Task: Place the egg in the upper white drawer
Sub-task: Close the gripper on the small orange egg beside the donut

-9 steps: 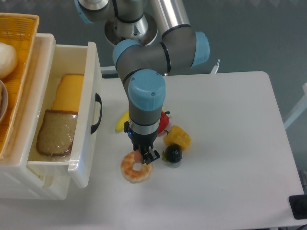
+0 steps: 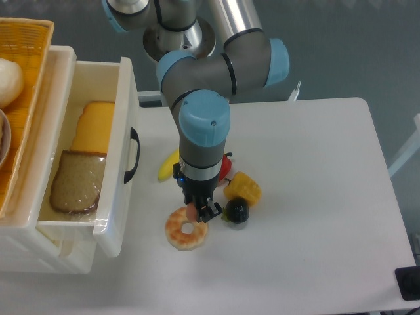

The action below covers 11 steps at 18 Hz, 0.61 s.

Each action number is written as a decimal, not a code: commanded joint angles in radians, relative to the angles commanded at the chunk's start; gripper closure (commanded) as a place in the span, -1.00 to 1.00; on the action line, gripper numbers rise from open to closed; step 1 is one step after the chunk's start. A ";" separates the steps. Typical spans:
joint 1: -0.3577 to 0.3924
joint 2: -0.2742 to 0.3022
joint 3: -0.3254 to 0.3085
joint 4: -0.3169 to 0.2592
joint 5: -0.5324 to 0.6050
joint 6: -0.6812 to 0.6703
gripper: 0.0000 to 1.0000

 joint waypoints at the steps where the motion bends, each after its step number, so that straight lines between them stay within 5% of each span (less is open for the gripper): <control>1: -0.002 0.000 0.011 -0.002 -0.002 0.000 0.48; 11: -0.002 0.043 0.034 -0.002 -0.017 -0.101 0.49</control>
